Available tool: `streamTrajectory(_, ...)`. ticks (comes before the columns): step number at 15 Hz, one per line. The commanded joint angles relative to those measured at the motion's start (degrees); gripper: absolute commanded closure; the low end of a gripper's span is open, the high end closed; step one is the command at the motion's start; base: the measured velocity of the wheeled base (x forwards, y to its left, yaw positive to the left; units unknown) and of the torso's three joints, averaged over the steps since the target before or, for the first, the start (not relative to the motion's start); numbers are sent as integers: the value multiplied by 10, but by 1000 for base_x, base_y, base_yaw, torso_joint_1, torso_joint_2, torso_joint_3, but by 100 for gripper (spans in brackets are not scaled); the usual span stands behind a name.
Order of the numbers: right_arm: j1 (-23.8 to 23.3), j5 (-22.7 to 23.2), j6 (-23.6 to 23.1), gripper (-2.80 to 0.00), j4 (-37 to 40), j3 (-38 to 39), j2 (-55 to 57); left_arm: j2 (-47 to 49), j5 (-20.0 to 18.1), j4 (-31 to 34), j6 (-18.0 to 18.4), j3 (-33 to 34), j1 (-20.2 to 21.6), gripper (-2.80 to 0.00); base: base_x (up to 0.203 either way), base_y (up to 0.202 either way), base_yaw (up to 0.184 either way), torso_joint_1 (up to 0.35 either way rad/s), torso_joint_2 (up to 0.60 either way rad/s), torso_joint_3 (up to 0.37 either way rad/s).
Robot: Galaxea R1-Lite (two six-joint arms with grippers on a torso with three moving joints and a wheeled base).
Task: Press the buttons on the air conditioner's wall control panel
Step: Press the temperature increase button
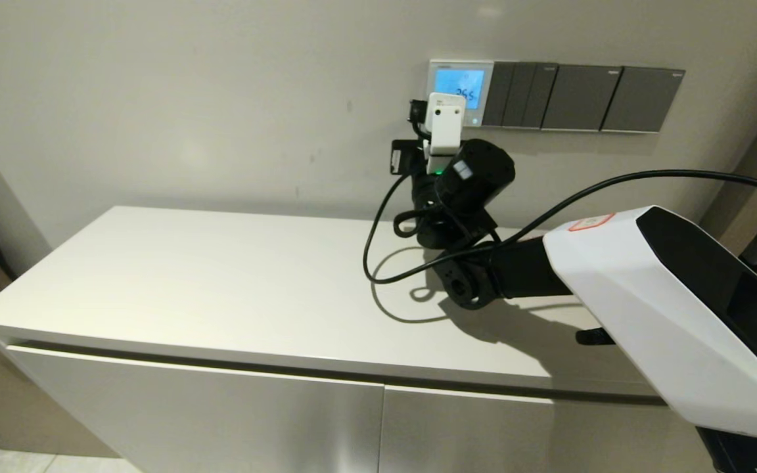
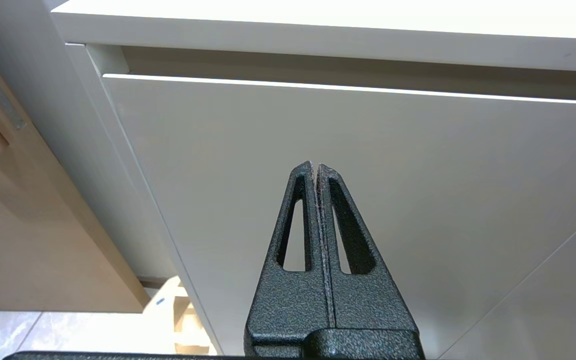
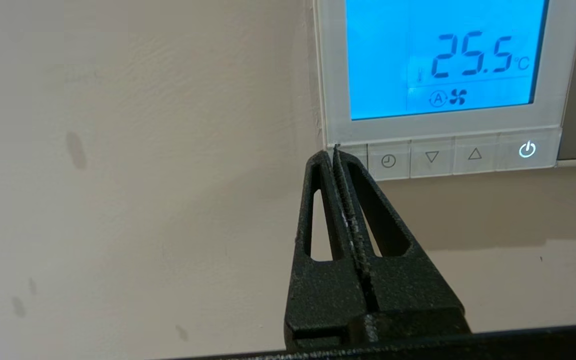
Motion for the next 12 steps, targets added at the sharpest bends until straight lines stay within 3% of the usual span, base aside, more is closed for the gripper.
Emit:
streamTrajectory(1, 4, -2, -1, 0, -6, 6, -1, 0, 0, 0, 0, 0, 0, 0, 0, 0, 0, 0, 0, 0)
streamTrajectory(12, 9, -4, -1, 0, -13, 13, -8, 1, 0, 0, 0, 0, 0, 0, 0, 0, 0, 0, 0, 0)
